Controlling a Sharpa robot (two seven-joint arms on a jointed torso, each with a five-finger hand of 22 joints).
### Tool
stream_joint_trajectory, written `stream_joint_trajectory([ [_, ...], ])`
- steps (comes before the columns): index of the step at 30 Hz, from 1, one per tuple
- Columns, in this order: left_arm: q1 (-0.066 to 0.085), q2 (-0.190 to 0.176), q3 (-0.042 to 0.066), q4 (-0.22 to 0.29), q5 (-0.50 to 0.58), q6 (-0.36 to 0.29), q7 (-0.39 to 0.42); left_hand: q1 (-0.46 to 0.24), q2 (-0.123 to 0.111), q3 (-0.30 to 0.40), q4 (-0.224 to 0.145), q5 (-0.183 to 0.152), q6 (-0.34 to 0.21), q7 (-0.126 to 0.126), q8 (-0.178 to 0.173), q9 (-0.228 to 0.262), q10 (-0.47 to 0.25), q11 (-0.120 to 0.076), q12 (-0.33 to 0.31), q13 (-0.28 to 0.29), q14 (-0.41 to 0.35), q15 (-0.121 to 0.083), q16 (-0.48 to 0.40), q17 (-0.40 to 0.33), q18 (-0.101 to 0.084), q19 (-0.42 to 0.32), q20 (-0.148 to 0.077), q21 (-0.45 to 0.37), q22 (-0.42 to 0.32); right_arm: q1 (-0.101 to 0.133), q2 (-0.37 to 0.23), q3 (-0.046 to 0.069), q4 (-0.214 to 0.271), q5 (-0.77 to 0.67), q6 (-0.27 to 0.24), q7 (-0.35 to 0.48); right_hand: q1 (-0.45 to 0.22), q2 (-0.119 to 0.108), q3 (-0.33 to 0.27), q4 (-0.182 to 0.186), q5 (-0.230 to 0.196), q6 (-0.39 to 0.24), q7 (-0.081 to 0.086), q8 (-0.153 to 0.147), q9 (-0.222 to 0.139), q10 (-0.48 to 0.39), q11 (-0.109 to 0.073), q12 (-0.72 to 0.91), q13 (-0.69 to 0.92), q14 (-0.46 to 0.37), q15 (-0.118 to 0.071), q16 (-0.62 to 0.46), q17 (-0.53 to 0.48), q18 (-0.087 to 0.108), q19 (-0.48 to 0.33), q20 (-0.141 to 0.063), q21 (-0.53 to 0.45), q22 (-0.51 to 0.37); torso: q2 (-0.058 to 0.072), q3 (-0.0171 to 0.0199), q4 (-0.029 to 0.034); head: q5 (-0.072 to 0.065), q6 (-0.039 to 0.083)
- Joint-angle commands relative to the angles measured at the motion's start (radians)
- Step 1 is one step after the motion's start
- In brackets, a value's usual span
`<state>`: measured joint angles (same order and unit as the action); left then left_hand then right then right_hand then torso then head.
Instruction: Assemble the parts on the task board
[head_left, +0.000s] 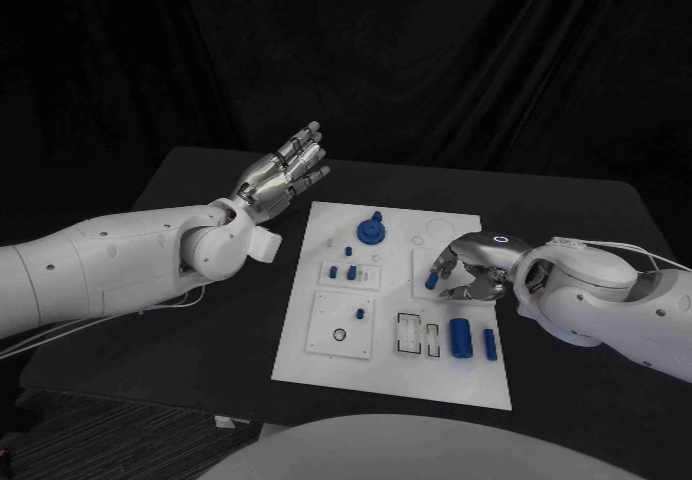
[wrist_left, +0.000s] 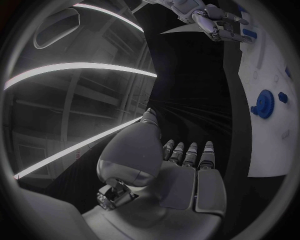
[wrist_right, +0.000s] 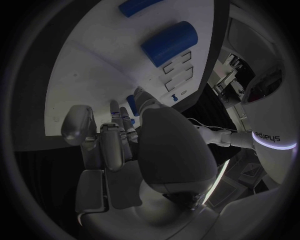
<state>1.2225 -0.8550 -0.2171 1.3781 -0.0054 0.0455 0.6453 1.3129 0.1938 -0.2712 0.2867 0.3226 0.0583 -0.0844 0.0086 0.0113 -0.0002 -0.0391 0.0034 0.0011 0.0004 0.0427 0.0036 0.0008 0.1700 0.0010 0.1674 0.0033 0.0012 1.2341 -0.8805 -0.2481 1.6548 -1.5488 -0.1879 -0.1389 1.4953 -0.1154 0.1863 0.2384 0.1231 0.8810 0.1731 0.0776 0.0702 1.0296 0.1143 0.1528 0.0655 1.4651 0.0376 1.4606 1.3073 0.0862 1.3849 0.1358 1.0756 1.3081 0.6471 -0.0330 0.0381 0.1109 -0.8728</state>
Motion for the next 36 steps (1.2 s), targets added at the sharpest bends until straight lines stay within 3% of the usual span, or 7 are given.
stream_joint_trajectory([
  [1,-0.002,0.000,0.001,0.002,0.004,0.009,0.012,0.014,0.001,0.002,0.004,0.007,0.005,0.019,0.005,0.002,0.000,-0.001,-0.003,-0.001,0.000,-0.001,-0.004,-0.001,0.009,-0.001,-0.003,-0.003,-0.001,-0.004,0.006,0.000,-0.004,-0.001,-0.034,0.008,0.001,0.005,0.000,-0.007,0.002,0.011,0.002,0.006,0.002,0.009,0.000,0.007,-0.001,0.047,-0.003,0.004,0.088,0.007,0.006,0.001,0.004,0.140,0.000,-0.0005,-0.0011,0.001,0.000],
  [5,-0.003,0.001,0.001,0.000,0.004,0.013,0.010,0.017,0.003,0.003,0.003,0.011,0.015,0.041,0.007,0.003,0.000,-0.004,-0.003,-0.001,0.000,0.006,-0.004,-0.001,0.008,-0.001,0.001,-0.003,-0.001,-0.004,0.014,0.001,-0.006,-0.001,-0.042,0.009,-0.001,0.006,-0.001,-0.006,-0.004,0.016,0.003,0.007,0.002,0.015,0.000,0.010,0.000,0.048,-0.004,0.005,0.090,0.006,0.007,0.001,0.007,0.141,0.001,-0.0006,-0.0017,0.000,0.000],
  [11,-0.006,0.003,0.001,-0.002,0.004,0.021,0.007,0.021,0.004,0.004,0.002,0.016,0.021,0.052,0.008,0.004,0.000,-0.004,-0.003,-0.001,0.000,0.010,-0.004,-0.001,0.008,-0.001,0.004,-0.003,-0.001,-0.004,0.028,0.001,-0.011,-0.001,-0.051,0.010,-0.002,0.009,0.001,-0.005,-0.013,0.032,0.001,0.013,0.003,0.035,-0.003,0.017,0.001,0.049,-0.006,0.006,0.091,0.006,0.008,-0.001,0.008,0.141,0.000,-0.0007,-0.0020,-0.001,0.000],
  [18,-0.008,0.004,0.001,-0.003,0.004,0.027,0.003,0.026,0.005,0.006,0.001,0.022,0.028,0.063,0.010,0.005,0.000,0.000,-0.003,-0.001,0.000,0.014,-0.004,-0.001,0.008,-0.001,0.007,-0.003,-0.001,-0.005,0.037,0.001,-0.014,-0.001,-0.059,0.011,0.011,0.011,0.017,-0.005,-0.014,0.112,-0.013,0.045,0.020,0.072,-0.013,0.018,0.000,0.052,-0.014,0.009,0.095,0.005,0.013,-0.008,0.014,0.142,0.000,-0.0006,-0.0016,0.000,0.000],
  [27,-0.010,0.006,0.001,-0.005,0.004,0.036,-0.003,0.036,0.006,0.010,-0.002,0.032,0.035,0.073,0.012,0.006,0.000,0.006,-0.003,-0.001,0.000,0.020,-0.004,-0.001,0.008,-0.001,0.016,-0.003,-0.001,-0.005,0.043,0.001,-0.013,-0.001,-0.059,0.011,0.037,0.011,0.041,-0.011,-0.012,0.159,-0.031,0.058,0.034,0.108,-0.027,0.012,-0.001,0.054,-0.026,0.011,0.098,0.004,0.018,-0.019,0.024,0.145,0.000,-0.0007,-0.0026,0.001,0.000],
  [36,-0.011,0.005,0.001,-0.005,0.004,0.042,-0.009,0.047,0.006,0.013,-0.004,0.045,0.047,0.086,0.015,0.008,0.000,0.013,-0.003,-0.001,0.000,0.029,-0.004,-0.001,0.008,-0.001,0.025,-0.003,-0.001,-0.004,0.039,0.001,-0.004,-0.001,-0.078,0.009,0.085,0.015,0.087,-0.036,0.022,0.199,-0.043,0.068,0.047,0.148,-0.040,-0.003,-0.001,0.055,-0.037,0.010,0.098,0.002,0.021,-0.030,0.032,0.147,0.000,-0.0003,-0.0018,0.004,0.000],
])
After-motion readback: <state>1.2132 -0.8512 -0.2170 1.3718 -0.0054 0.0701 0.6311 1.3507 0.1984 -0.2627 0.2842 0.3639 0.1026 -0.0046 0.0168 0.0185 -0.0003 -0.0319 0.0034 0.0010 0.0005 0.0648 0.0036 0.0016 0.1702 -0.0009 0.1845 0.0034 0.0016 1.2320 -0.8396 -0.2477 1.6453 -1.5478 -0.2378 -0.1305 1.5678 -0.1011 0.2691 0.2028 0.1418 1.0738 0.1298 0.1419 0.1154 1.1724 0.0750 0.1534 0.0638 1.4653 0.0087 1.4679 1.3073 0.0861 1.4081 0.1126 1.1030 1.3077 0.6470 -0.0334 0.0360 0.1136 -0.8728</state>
